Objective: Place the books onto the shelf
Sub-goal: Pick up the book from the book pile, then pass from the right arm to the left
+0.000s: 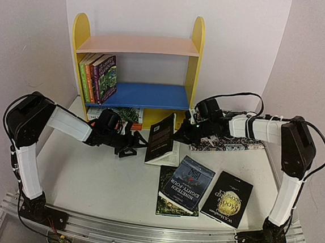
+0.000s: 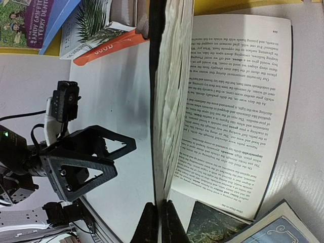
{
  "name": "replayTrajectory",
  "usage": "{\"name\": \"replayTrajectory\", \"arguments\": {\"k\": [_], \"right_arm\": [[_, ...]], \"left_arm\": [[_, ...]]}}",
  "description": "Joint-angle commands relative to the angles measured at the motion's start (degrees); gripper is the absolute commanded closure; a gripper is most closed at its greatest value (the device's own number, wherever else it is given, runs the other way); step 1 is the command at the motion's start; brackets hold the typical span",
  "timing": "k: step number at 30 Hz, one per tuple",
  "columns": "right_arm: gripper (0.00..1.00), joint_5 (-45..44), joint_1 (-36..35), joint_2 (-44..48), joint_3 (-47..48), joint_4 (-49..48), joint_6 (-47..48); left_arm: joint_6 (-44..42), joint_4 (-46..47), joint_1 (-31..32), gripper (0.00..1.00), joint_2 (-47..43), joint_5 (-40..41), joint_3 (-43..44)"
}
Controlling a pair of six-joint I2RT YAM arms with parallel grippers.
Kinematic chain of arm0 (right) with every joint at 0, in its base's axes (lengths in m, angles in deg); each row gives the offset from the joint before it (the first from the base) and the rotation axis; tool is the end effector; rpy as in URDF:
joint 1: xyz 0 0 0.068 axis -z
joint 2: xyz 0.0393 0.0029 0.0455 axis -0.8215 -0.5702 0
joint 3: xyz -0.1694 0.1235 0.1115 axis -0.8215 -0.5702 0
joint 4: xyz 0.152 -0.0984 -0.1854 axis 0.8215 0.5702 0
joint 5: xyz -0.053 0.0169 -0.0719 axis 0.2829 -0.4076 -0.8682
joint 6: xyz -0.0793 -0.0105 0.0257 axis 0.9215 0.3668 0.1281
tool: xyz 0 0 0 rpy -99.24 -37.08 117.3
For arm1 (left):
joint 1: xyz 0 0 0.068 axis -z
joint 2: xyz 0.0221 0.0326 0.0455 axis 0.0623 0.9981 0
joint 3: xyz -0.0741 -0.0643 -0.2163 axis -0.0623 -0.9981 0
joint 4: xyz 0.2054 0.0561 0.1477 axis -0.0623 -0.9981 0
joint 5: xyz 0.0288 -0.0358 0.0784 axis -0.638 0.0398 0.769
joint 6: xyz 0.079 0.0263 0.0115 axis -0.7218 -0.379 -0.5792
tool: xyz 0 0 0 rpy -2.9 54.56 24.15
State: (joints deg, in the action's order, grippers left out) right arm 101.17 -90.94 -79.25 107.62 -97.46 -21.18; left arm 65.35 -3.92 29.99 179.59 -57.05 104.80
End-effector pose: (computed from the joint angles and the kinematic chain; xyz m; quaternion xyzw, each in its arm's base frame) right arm 0.3511 0.2923 0.1875 -0.0569 0.8260 0.4860 0.2796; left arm 0.3032 -0.2481 0.0888 0.0086 0.8756 -0.4589 0.1508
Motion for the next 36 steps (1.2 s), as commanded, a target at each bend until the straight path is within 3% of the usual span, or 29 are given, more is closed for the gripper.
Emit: {"name": "replayTrajectory", "arguments": {"k": [1, 13, 26, 36], "right_arm": [[1.00, 3.1, -0.3, 3.0, -0.4, -2.3, -0.3], [1.00, 1.5, -0.2, 6.0, -3.7, -3.6, -1.5], [1.00, 0.2, -0.2, 8.5, -8.6, -4.8, -2.0], [1.00, -0.2, 0.1, 9.5, -10.9, -5.6, -2.2]], "left_arm": [[0.4, 1.6, 0.9, 0.14, 1.5, -1.5, 2.8], [3.5, 3.2, 1.0, 0.17, 6.5, -2.5, 4.9], [8.7, 25.4, 1.1, 0.19, 11.1, -10.9, 4.8], [9.6, 27.6, 1.3, 0.22, 16.2, -10.9, 6.2]]}}
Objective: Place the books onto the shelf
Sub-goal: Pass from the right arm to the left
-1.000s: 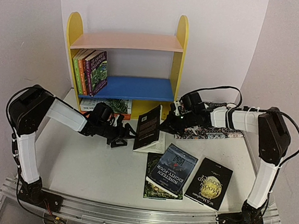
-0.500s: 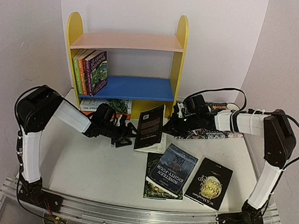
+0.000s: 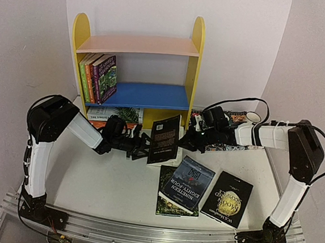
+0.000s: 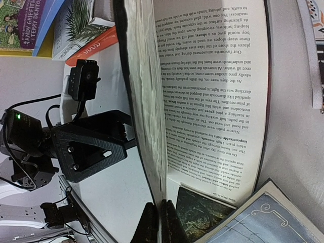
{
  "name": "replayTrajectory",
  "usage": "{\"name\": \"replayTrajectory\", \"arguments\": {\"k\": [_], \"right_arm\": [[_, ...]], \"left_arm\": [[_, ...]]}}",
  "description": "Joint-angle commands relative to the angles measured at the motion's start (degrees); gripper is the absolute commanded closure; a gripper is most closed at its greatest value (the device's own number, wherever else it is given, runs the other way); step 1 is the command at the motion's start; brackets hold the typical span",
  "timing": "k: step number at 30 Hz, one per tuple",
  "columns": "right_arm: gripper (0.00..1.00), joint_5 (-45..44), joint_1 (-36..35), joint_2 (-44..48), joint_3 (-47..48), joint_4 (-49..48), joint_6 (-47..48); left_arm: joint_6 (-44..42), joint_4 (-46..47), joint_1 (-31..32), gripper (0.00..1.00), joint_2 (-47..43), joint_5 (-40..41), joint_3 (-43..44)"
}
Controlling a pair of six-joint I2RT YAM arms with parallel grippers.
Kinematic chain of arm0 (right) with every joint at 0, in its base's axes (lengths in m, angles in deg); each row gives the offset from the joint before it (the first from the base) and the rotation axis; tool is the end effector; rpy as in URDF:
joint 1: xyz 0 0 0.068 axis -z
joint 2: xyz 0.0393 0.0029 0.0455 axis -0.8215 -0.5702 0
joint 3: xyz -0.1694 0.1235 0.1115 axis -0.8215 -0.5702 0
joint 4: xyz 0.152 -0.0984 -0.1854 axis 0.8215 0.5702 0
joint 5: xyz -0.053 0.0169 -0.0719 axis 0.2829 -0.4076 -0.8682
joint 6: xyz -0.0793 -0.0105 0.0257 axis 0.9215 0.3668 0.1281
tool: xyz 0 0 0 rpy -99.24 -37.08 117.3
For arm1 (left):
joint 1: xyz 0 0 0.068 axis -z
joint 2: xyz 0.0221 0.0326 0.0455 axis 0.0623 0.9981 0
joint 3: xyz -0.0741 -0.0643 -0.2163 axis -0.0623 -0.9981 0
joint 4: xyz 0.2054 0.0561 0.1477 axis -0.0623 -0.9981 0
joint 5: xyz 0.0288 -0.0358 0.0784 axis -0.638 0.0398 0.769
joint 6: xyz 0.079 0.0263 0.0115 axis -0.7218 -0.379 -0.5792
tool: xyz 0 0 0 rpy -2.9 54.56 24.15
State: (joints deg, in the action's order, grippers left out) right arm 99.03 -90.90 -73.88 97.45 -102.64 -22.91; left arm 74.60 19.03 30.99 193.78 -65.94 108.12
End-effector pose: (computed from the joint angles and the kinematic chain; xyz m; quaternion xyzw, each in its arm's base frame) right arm 0.3309 0.2744 0.1743 -0.0347 0.8276 0.4815 0.2865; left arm 0.3165 -0.2766 0.0585 0.0220 0.8189 -0.5593 0.1272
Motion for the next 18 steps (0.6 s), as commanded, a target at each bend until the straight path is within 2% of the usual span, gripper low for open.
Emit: {"name": "replayTrajectory", "arguments": {"k": [1, 7, 10, 13, 18], "right_arm": [[1.00, 1.9, 0.1, 4.1, -0.8, -0.5, -0.5], [1.00, 2.0, 0.4, 3.8, -1.4, -0.4, -0.2], [1.00, 1.8, 0.7, 2.9, -1.4, -0.4, 0.1], [0.92, 0.5, 0.8, 1.8, -1.4, 0.0, 1.4], [0.89, -0.7, 1.3, -1.8, -0.4, 0.9, 3.7]], "left_arm": [[0.3, 5.2, 0.3, 0.26, 2.5, -2.4, 3.3], [-2.4, 7.2, 0.3, 0.47, 1.7, -3.9, 2.7], [-3.2, 7.6, 0.3, 0.62, 1.4, -4.0, 2.5], [-3.6, 7.8, 0.3, 0.82, 1.3, -3.9, 2.5], [-3.5, 7.8, 0.3, 0.99, 1.1, -3.9, 2.7]]}}
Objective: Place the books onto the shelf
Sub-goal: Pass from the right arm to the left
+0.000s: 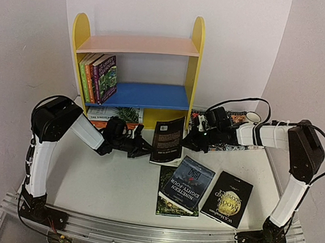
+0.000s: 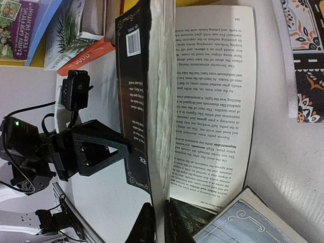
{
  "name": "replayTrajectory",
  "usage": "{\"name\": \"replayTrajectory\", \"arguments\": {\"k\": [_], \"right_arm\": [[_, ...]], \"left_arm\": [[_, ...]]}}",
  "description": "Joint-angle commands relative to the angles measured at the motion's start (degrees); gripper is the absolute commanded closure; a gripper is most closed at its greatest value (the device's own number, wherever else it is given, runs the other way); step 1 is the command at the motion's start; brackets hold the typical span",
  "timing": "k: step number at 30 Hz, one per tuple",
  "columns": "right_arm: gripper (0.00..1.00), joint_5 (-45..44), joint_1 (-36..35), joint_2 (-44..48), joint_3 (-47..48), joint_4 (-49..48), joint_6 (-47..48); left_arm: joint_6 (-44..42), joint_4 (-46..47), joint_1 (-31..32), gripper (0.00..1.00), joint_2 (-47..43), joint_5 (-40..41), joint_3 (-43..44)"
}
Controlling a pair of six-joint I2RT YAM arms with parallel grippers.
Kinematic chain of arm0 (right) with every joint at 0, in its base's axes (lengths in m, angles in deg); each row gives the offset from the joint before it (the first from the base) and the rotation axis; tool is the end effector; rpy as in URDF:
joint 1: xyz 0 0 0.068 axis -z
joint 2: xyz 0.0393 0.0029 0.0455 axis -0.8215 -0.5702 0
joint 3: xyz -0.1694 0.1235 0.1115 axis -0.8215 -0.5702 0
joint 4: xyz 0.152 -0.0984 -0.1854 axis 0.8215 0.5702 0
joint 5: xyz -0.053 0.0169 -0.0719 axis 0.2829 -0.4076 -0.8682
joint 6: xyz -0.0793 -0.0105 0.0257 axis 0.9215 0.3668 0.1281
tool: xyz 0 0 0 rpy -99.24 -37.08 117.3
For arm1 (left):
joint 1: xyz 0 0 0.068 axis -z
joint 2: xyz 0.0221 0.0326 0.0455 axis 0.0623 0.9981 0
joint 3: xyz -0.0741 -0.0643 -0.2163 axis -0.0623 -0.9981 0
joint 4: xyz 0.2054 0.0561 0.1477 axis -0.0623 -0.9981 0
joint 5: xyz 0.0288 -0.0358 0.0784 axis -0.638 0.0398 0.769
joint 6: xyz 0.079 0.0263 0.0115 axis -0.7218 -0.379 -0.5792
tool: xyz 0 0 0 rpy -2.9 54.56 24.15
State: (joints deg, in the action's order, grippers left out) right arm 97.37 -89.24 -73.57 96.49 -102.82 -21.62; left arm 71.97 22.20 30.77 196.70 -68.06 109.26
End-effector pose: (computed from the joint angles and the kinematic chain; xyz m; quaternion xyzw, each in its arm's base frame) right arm 0.3381 0.2619 0.1706 -0.0232 0.8315 0.4640 0.3047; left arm 0.3193 -0.2790 0.0508 0.0539 0.8090 -0.5691 0.1367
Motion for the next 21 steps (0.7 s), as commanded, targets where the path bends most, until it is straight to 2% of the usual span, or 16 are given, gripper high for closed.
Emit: {"name": "replayTrajectory", "arguments": {"k": [1, 3, 4, 6, 7, 9, 13, 16, 21], "right_arm": [[0.87, 0.9, -0.3, -2.8, 1.0, 1.2, 2.7], [0.84, 0.7, -0.2, -3.9, 1.5, 1.6, 3.2], [0.79, 0.4, -0.1, -4.3, 1.8, 1.8, 3.4], [0.60, -0.4, -0.2, -4.5, 2.2, 2.7, 4.3], [0.53, -0.9, -0.1, -4.5, 2.3, 3.2, 4.8], [0.41, -2.2, -0.1, -4.1, 2.7, 4.8, 6.1], [0.26, -4.8, -0.1, -2.5, 2.6, 7.2, 8.8], [0.21, -6.6, -0.1, -1.1, 2.8, 8.8, 10.6], [0.21, -7.3, -0.1, 1.3, 2.5, 9.5, 13.1]], "left_arm": [[-0.9, 4.6, 0.5, 1.00, -2.1, -1.8, 1.6], [-1.0, 4.7, 0.5, 1.00, -2.8, -1.7, 1.6], [-1.1, 4.6, 0.5, 1.00, -3.2, -1.6, 1.6], [-1.3, 4.7, 0.5, 1.00, -4.1, -1.3, 1.5], [-1.4, 4.7, 0.5, 1.00, -4.4, -1.2, 1.4], [-1.4, 4.6, 0.5, 1.00, -5.3, -0.8, 1.1], [-2.0, 3.4, 0.5, 1.00, -7.0, -0.4, 0.8], [-3.4, 0.7, 0.5, 1.00, -10.0, 0.9, 0.3], [-5.3, -2.4, 0.6, 1.00, -15.8, 3.3, -2.0]]}}
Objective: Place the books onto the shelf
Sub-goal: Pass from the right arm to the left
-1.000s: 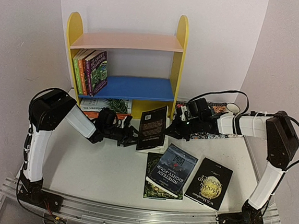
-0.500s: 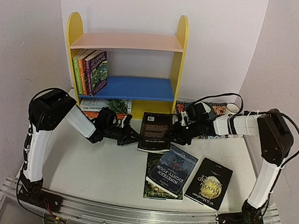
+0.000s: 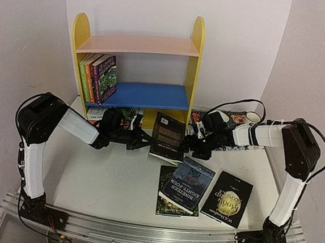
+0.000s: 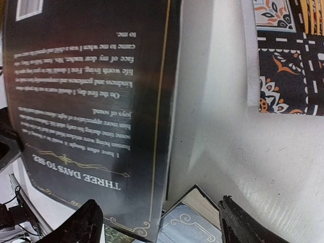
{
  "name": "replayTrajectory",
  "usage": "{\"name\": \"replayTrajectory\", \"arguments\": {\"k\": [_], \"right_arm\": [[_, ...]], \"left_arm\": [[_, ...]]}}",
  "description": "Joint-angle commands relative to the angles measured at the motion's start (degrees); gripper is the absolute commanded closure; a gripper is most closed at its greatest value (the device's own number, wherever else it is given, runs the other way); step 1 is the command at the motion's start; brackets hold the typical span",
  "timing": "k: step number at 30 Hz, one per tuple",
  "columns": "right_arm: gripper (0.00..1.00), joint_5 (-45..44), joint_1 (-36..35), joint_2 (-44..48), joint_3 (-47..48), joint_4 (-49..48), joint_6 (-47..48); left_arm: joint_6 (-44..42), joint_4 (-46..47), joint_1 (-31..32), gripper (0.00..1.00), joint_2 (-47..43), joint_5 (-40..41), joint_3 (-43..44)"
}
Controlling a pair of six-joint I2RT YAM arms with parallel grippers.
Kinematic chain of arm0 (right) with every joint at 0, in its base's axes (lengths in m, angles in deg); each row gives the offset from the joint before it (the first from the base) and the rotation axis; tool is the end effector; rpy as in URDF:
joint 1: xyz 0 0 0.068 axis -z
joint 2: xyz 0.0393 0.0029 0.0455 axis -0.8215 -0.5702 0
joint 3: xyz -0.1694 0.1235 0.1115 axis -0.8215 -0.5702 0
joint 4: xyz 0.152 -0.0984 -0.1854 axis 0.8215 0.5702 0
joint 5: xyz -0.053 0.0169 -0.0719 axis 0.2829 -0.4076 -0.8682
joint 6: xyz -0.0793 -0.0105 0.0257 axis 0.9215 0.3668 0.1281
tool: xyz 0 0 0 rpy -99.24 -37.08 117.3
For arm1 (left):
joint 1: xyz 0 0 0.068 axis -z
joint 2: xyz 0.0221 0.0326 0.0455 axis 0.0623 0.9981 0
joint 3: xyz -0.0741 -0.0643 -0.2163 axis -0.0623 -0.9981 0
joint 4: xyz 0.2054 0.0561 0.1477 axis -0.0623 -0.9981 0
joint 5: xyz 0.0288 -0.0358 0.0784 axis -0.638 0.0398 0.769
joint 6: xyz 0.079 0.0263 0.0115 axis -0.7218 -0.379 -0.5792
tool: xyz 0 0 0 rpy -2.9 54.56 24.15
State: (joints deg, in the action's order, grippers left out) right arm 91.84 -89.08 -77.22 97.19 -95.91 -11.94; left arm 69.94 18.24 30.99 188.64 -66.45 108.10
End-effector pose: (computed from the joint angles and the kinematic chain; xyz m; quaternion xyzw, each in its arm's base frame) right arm 0.3411 0.2544 0.1328 -0.0548 0.8759 0.3691 0.3058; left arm 0.3180 -0.2783 0.0928 0.0718 0.7993 -0.5710 0.1733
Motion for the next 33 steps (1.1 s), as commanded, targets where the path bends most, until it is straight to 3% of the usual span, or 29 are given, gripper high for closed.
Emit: {"name": "replayTrajectory", "arguments": {"k": [1, 4, 12, 20, 26, 29, 33], "right_arm": [[0.21, -2.0, -0.3, 5.5, 1.5, 2.6, 3.8], [0.21, -2.0, -0.3, 7.2, 1.0, 2.4, 4.6], [0.20, 1.4, -0.3, 12.7, 0.1, 2.3, 7.2], [0.21, 8.6, -0.3, 20.5, -1.0, 2.5, 17.6], [0.20, 17.8, -1.1, 25.1, 4.1, 11.3, 32.9], [0.17, 18.9, -1.5, 28.7, 4.3, 14.2, 42.7], [0.13, 23.6, -2.0, 33.3, 2.7, 14.4, 55.4]], "left_arm": [[-3.7, 1.1, 0.4, 1.00, -8.9, 2.1, -1.3], [-6.4, -2.5, 0.8, 1.00, -12.5, 3.9, -2.5], [-23.4, -25.4, 4.5, 1.00, -25.0, 14.1, -3.6], [-46.6, -56.9, 12.9, 1.00, -34.7, 37.0, 5.3], [-62.0, -70.2, 20.8, 1.00, -36.5, 53.9, 12.5], [-67.5, -72.8, 23.1, 1.00, -37.7, 57.1, 13.1], [-73.6, -75.5, 24.5, 1.00, -40.0, 55.7, 13.5]]}}
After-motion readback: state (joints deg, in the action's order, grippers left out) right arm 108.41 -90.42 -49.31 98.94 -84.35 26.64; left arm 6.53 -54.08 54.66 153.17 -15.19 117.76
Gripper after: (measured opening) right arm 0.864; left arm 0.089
